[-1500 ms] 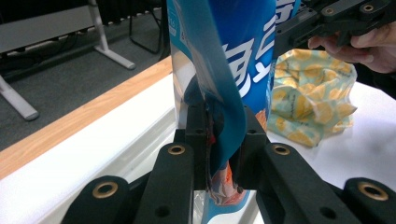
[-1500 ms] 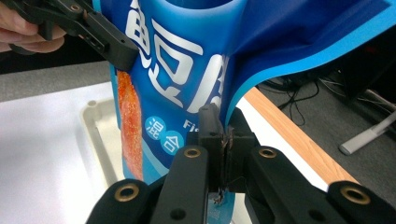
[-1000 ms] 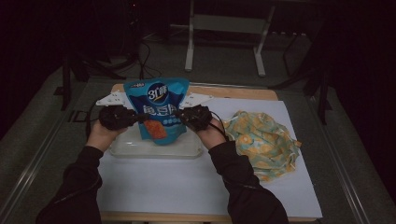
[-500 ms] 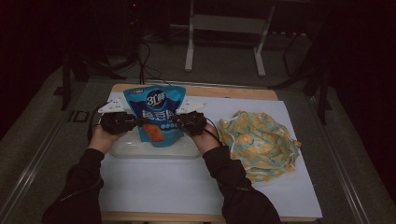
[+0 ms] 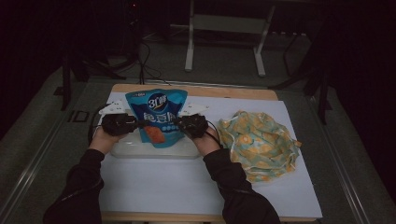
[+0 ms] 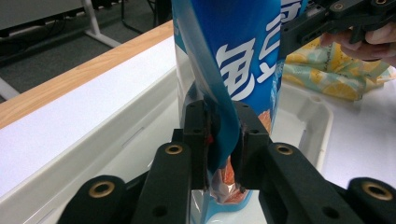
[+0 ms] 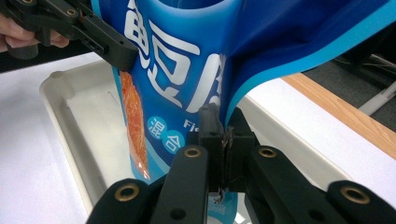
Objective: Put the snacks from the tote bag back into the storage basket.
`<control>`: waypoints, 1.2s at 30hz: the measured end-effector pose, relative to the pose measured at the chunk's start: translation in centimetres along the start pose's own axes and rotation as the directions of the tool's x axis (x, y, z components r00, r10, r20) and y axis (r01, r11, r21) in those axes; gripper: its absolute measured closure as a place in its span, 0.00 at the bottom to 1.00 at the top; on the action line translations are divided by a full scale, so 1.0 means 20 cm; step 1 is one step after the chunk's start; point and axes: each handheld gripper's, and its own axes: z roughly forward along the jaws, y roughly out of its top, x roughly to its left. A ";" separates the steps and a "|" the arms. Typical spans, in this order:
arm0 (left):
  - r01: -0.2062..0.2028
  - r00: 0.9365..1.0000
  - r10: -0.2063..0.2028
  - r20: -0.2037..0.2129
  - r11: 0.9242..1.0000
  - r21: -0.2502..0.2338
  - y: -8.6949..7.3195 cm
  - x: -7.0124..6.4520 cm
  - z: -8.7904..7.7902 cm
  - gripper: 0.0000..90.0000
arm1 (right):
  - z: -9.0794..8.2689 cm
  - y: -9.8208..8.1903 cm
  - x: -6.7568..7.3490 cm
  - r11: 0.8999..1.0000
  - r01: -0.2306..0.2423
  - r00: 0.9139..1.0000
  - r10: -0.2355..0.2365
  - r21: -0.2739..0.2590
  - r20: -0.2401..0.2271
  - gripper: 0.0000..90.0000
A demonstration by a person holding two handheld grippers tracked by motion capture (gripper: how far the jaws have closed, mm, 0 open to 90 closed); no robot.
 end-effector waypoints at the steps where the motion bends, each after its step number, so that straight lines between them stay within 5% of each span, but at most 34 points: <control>1: -0.002 1.000 0.002 -0.001 1.000 0.001 0.00 0.00 0.00 0.86 | 0.00 0.00 0.00 1.000 0.000 1.000 0.000 0.000 -0.001 0.99; 11: 0.018 1.000 -0.018 0.013 1.000 -0.008 0.01 -0.04 0.00 0.66 | -0.04 0.01 -0.03 1.000 -0.019 0.999 0.018 -0.016 -0.039 0.76; 16: 0.026 1.000 -0.026 0.001 0.999 -0.023 0.02 -0.07 -0.02 0.56 | -0.05 0.03 -0.04 0.999 -0.038 0.998 0.038 -0.003 -0.058 0.57; 21: 0.035 0.999 -0.036 -0.014 0.999 -0.031 0.02 -0.09 -0.04 0.51 | -0.07 0.01 -0.05 0.999 -0.052 0.996 0.052 0.003 -0.070 0.49; 26: 0.077 0.996 -0.080 -0.048 0.995 -0.069 0.01 -0.13 -0.09 0.42 | -0.13 0.01 -0.08 0.998 -0.069 0.995 0.068 -0.012 -0.071 0.34; 36: 0.101 0.992 -0.103 -0.073 0.994 -0.031 -0.02 -0.22 -0.17 0.40 | -0.22 -0.02 -0.08 0.999 -0.051 0.996 0.051 0.004 -0.069 0.31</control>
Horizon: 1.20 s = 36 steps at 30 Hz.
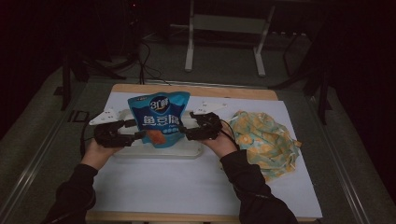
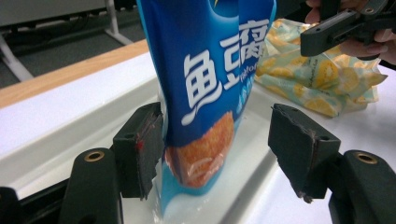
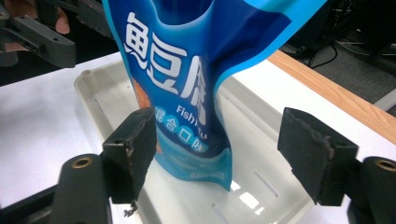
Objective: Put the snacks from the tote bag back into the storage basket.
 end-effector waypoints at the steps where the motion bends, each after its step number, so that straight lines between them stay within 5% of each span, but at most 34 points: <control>1: 0.008 1.000 -0.008 -0.007 1.000 0.008 -0.01 0.00 -0.01 0.40 | -0.01 0.00 0.00 1.000 -0.001 1.000 0.001 0.002 -0.001 0.31; 9: 0.070 0.997 -0.070 -0.043 0.998 0.000 -0.07 -0.05 -0.07 0.25 | -0.07 -0.03 0.02 1.000 0.011 1.000 -0.011 0.008 0.003 0.22; 15: 0.089 0.996 -0.089 -0.023 0.996 0.000 -0.09 -0.10 -0.08 0.18 | -0.12 -0.04 0.02 1.000 0.015 1.000 -0.015 0.001 0.000 0.17; 19: 0.108 0.993 -0.108 0.051 0.994 -0.012 -0.11 -0.16 -0.07 0.11 | -0.18 -0.06 0.02 1.000 0.028 1.000 -0.028 -0.009 -0.005 0.15; 20: 0.116 0.992 -0.116 0.044 0.993 -0.006 -0.11 -0.17 -0.07 0.06 | -0.19 -0.06 0.02 0.999 0.031 1.000 -0.031 -0.011 -0.005 0.15; 36: 0.109 0.992 -0.109 0.070 0.994 0.002 -0.21 -0.38 -0.01 0.03 | -0.33 -0.23 -0.02 1.000 0.010 1.000 -0.010 0.009 0.029 0.16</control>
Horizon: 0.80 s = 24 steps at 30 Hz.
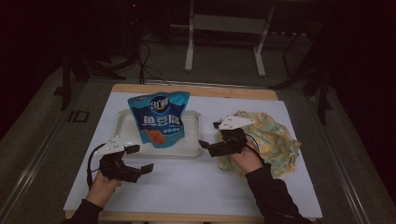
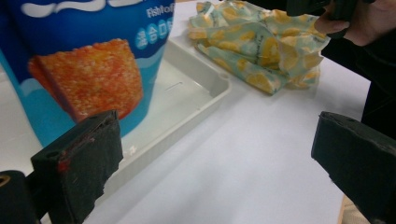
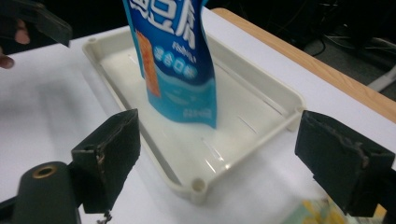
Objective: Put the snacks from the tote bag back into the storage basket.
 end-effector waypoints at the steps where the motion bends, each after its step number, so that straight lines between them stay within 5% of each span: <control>1: -0.002 1.000 0.002 -0.002 1.000 0.004 0.00 -0.01 0.00 0.03 | -0.01 -0.01 0.00 1.000 -0.002 1.000 0.002 -0.003 0.004 0.16; 6: -0.042 0.999 0.042 0.004 0.999 -0.003 0.01 -0.08 0.05 0.03 | -0.06 -0.07 -0.01 1.000 -0.003 1.000 0.003 -0.006 0.013 0.16; 18: -0.093 0.991 0.094 0.092 0.995 -0.024 0.02 -0.20 0.18 0.03 | -0.21 -0.22 -0.05 0.999 -0.032 0.998 0.033 -0.032 0.057 0.16; 24: -0.088 0.986 0.093 0.136 0.995 -0.044 0.00 -0.21 0.24 0.03 | -0.29 -0.30 -0.08 0.997 -0.059 0.995 0.062 -0.043 0.082 0.16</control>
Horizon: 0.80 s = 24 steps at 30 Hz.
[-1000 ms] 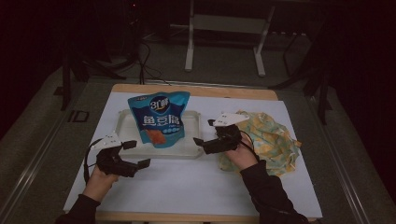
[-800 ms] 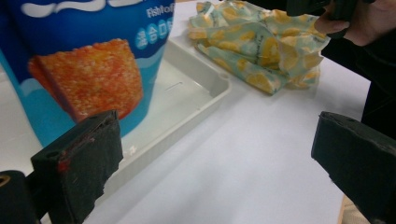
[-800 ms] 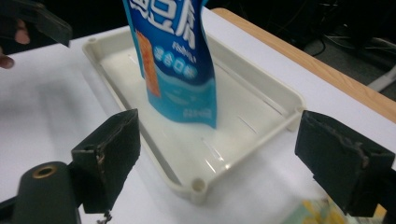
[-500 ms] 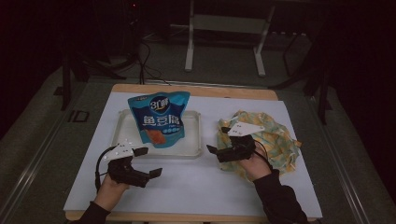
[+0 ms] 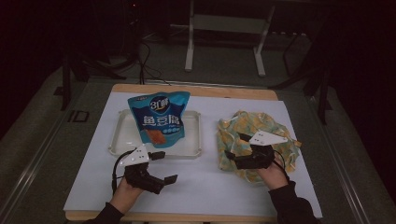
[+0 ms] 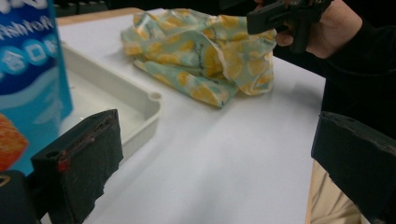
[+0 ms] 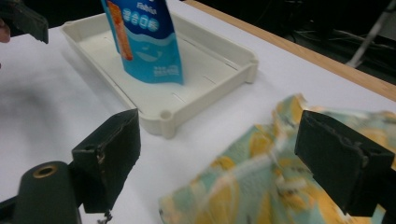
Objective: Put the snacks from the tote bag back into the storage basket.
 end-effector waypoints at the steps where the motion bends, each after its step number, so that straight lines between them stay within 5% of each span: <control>1: -0.001 1.000 0.001 -0.010 1.000 0.001 -0.01 0.01 0.01 0.03 | -0.01 -0.01 -0.01 1.000 -0.004 1.000 0.004 -0.002 0.005 0.16; 6: -0.016 0.999 0.017 -0.027 0.999 0.030 -0.05 0.03 0.04 0.03 | -0.07 -0.06 -0.03 1.000 -0.006 0.999 0.007 -0.009 0.033 0.16; 10: -0.021 0.999 0.021 -0.030 1.000 0.007 -0.07 0.06 0.06 0.03 | -0.10 -0.10 -0.05 0.999 -0.024 0.999 0.025 -0.027 0.038 0.16; 24: -0.029 0.996 0.029 -0.082 1.000 0.008 -0.13 0.11 0.01 0.03 | -0.18 -0.24 -0.10 0.997 -0.054 0.994 0.058 -0.048 0.094 0.16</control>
